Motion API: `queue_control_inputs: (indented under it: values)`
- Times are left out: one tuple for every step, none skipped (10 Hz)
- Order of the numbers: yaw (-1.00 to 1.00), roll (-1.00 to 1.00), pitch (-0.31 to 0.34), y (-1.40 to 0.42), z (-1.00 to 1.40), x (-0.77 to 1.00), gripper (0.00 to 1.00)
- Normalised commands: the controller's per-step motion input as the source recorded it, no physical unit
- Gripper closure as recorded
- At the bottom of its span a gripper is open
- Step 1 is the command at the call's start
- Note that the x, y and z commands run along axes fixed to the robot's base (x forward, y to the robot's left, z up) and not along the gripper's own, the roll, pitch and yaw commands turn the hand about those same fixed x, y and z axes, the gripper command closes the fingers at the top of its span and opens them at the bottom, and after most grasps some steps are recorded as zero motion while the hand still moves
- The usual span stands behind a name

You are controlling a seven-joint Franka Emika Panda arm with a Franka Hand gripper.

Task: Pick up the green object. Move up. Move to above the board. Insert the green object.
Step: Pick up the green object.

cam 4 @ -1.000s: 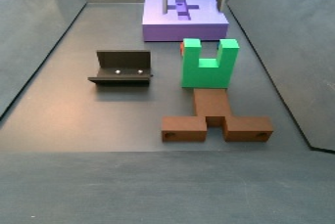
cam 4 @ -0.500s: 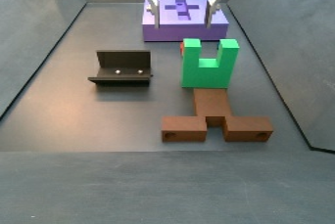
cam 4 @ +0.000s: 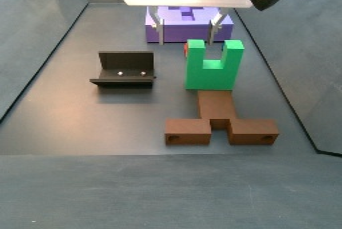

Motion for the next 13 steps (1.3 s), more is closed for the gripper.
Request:
queue_control_inputs:
  values:
    - [-0.09,-0.09,-0.136,-0.04,-0.34,-0.08,0.00]
    - [-0.05,-0.08,-0.121,-0.05,-0.27,-0.06,0.00]
    - [0.00,-0.06,-0.117,-0.10,-0.28,0.00,0.00]
    - [-0.04,-0.07,-0.113,-0.03,-0.27,-0.05,0.00]
    - [-0.05,-0.07,-0.090,0.00,-0.23,-0.01,0.00]
    - [-0.05,-0.03,-0.046,0.00,-0.12,0.00,0.00]
    - [0.00,0.01,0.000,0.00,0.00,0.00,0.00]
    - [0.00,0.03,0.000,0.00,0.00,0.00,0.00]
    - [0.00,0.00,0.000,0.00,0.00,0.00,1.00]
    - [0.00,0.00,0.000,0.00,0.00,0.00,1.00]
    - [0.00,0.00,0.000,0.00,0.00,0.00,1.00]
    - [0.00,0.00,0.000,0.00,0.00,0.00,1.00]
    - [0.00,0.00,0.000,0.00,0.00,0.00,1.00]
